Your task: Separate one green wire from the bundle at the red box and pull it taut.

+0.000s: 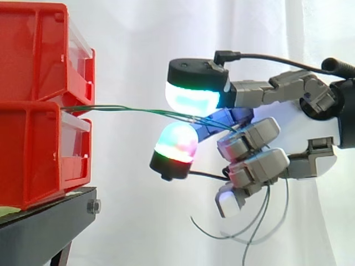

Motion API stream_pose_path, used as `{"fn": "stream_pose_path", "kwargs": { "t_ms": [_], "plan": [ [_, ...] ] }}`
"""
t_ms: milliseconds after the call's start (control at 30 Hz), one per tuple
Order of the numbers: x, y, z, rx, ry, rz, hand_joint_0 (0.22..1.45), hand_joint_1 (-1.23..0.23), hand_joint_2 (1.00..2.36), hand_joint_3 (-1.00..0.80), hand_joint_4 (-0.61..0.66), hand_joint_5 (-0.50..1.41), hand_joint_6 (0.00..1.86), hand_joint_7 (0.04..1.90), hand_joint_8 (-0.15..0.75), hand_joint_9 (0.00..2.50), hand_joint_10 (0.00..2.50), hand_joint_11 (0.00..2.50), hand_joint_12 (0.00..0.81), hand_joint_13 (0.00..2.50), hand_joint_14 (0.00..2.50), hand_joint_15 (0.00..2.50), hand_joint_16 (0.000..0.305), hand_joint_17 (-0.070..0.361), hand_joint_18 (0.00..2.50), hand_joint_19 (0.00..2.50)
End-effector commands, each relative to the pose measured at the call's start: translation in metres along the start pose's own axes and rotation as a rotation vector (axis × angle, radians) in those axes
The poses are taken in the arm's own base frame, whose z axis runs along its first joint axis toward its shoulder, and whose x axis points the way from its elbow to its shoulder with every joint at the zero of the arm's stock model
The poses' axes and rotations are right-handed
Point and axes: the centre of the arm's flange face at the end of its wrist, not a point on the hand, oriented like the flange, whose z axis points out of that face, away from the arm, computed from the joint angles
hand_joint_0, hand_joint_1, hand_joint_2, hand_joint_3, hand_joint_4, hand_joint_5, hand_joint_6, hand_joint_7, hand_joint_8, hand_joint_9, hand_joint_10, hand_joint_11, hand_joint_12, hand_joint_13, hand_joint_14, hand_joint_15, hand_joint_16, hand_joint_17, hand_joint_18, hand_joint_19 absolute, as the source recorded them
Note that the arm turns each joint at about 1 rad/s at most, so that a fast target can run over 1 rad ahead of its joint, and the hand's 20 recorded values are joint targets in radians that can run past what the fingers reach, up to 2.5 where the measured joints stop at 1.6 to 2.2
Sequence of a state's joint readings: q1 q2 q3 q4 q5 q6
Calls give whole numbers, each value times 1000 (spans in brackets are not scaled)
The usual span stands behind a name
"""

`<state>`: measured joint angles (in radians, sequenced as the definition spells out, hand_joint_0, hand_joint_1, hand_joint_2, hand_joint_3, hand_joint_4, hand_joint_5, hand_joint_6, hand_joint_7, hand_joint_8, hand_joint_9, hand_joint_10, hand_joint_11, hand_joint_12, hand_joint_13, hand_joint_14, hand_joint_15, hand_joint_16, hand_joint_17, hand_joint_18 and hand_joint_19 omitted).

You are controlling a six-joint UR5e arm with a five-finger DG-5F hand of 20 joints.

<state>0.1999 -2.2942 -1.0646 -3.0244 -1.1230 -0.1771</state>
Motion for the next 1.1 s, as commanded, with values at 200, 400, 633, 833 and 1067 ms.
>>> {"fn": "stream_pose_path", "kwargs": {
  "t_ms": [200,400,633,833,1067],
  "plan": [
    [-4,11,-8,15,11,-10,607,-646,1017,-280,237,-222,897,990,349,1170,779,1559,359,1528,5,1671,53,118,1043,548],
    [-5,9,-9,31,14,-14,609,-666,1021,-206,191,-222,912,998,349,1163,785,1574,363,1534,4,1675,53,119,1048,548],
    [-5,19,-7,14,9,7,662,-764,1015,-308,164,-222,916,966,350,1157,834,1564,362,1546,11,1700,52,117,1069,545],
    [-7,28,-6,12,4,2,697,-797,1007,-420,161,-218,919,939,360,1187,842,1563,365,1559,22,1726,51,114,1088,550],
    [-1,30,-6,3,6,0,685,-794,1005,-450,168,-209,916,983,357,1237,788,1609,365,1565,11,1745,50,112,1092,566]
  ]
}}
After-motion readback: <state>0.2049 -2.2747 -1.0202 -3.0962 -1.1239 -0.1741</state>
